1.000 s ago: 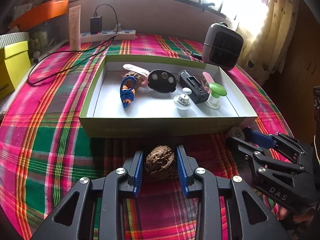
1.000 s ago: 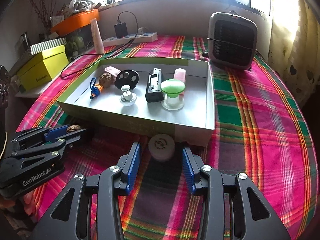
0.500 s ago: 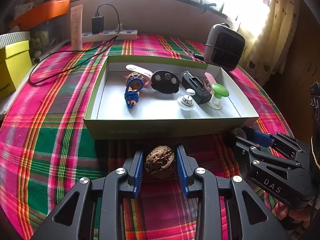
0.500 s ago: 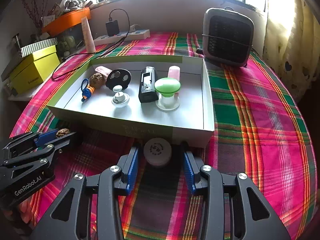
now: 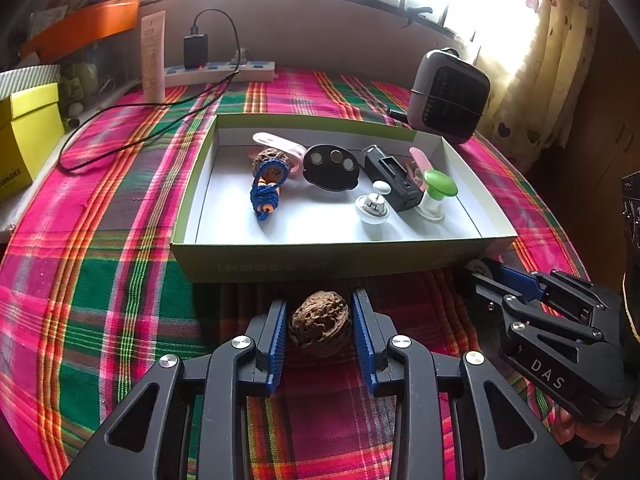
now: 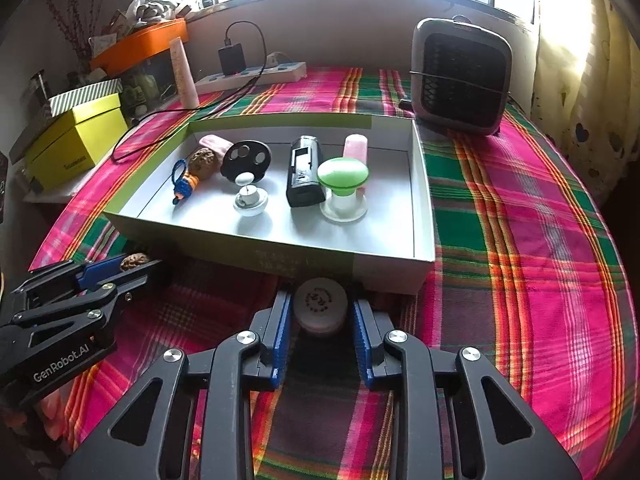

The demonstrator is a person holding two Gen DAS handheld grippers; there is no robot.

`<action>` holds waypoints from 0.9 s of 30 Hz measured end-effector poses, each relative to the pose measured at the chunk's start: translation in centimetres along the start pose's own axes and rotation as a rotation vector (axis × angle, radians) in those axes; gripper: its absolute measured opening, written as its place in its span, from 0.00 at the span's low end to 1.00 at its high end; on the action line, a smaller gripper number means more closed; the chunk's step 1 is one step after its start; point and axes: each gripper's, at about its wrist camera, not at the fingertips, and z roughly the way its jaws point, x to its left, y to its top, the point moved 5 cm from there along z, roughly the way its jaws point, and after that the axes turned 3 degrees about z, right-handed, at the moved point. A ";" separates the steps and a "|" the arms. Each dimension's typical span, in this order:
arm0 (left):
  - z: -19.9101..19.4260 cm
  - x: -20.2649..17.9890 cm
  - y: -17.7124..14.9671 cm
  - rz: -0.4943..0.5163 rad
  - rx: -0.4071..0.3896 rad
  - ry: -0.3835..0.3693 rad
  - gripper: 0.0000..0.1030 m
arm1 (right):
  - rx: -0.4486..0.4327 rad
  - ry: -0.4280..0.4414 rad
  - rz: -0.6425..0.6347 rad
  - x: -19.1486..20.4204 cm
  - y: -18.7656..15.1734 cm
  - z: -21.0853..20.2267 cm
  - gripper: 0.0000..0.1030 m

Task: Organize objects
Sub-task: 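Close right tool on the white round puck while left tool holds the walnut, then carry the walnut and white puck over the white tray with both tools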

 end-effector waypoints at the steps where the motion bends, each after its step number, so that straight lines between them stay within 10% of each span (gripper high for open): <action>1: -0.1 0.0 0.0 0.001 -0.001 0.000 0.28 | -0.003 0.004 0.001 0.1 0.0 -0.2 0.28; 27: -1.6 0.9 3.9 0.007 -0.057 0.010 0.28 | -0.087 0.019 0.023 -0.3 3.2 -2.4 0.28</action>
